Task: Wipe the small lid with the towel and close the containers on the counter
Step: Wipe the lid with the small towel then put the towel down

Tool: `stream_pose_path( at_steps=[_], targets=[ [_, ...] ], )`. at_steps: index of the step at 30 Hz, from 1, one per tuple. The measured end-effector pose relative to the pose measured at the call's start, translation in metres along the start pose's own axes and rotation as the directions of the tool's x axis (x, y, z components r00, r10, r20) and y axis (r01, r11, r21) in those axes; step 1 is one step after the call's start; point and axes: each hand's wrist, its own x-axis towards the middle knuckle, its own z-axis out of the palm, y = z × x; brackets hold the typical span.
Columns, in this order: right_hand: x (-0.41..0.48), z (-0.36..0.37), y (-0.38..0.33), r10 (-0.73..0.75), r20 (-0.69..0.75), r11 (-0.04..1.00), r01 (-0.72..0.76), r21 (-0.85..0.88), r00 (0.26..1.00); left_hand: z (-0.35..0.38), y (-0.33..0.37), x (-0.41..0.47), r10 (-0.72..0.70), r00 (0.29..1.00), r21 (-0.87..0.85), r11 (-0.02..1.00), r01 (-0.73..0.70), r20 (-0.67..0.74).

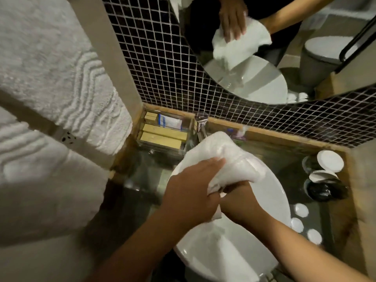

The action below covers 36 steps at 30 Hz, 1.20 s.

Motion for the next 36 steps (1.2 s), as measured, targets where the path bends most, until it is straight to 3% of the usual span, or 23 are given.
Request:
stream_pose_path(
  at_steps=[5, 8, 10, 12, 14, 19, 22, 24, 28, 32, 34, 36],
  targets=[
    [-0.018, -0.021, 0.002, 0.026, 0.029, 0.999, -0.027, 0.042, 0.999, 0.006, 0.014, 0.006, -0.128, 0.989, -0.158, 0.978, 0.138, 0.074],
    [-0.017, -0.037, -0.003, -0.070, -0.006, 0.997, 0.070, -0.010, 0.997, 0.006, 0.013, 0.008, -0.236, 0.969, -0.325, 0.913, 0.248, 0.076],
    [-0.014, -0.049, -0.005, -0.173, -0.002, 0.971, 0.170, -0.168, 0.985, 0.006, 0.007, 0.009, -0.335, 0.932, -0.465, 0.809, 0.359, 0.137],
    [-0.011, -0.056, -0.010, -0.198, 0.019, 0.954, 0.197, -0.225, 0.980, 0.007, -0.002, 0.010, -0.424, 0.869, -0.602, 0.633, 0.487, 0.257],
    [-0.008, -0.058, -0.015, -0.148, 0.022, 0.959, 0.149, -0.241, 0.989, 0.012, -0.009, 0.011, -0.421, 0.846, -0.636, 0.564, 0.527, 0.327],
    [-0.001, -0.057, -0.026, -0.113, 0.087, 0.949, 0.133, -0.287, 0.990, 0.012, -0.027, 0.008, -0.293, 0.884, -0.613, 0.639, 0.465, 0.365],
    [0.003, -0.057, -0.030, -0.120, 0.131, 0.951, 0.152, -0.269, 0.984, 0.000, -0.038, 0.003, -0.223, 0.888, -0.685, 0.570, 0.454, 0.403],
    [0.007, -0.059, -0.030, -0.106, 0.148, 0.968, 0.136, -0.210, 0.983, -0.007, -0.043, 0.000, -0.171, 0.891, -0.690, 0.577, 0.437, 0.420],
    [0.011, -0.055, -0.028, -0.089, 0.140, 0.988, 0.106, -0.116, 0.986, -0.013, -0.039, -0.001, -0.101, 0.890, -0.604, 0.700, 0.381, 0.444],
    [0.012, -0.044, -0.026, -0.029, 0.159, 0.993, 0.010, 0.118, 0.987, -0.007, -0.027, -0.001, -0.057, 0.946, -0.402, 0.896, 0.190, 0.319],
    [0.012, -0.041, -0.027, 0.014, 0.118, 0.961, -0.045, 0.271, 0.993, -0.004, -0.025, -0.001, 0.018, 0.974, -0.138, 0.990, 0.013, 0.227],
    [0.011, -0.039, -0.027, 0.057, 0.070, 0.920, -0.079, 0.384, 0.996, 0.000, -0.026, -0.001, 0.110, 0.980, 0.189, 0.972, -0.140, 0.164]
  ],
)
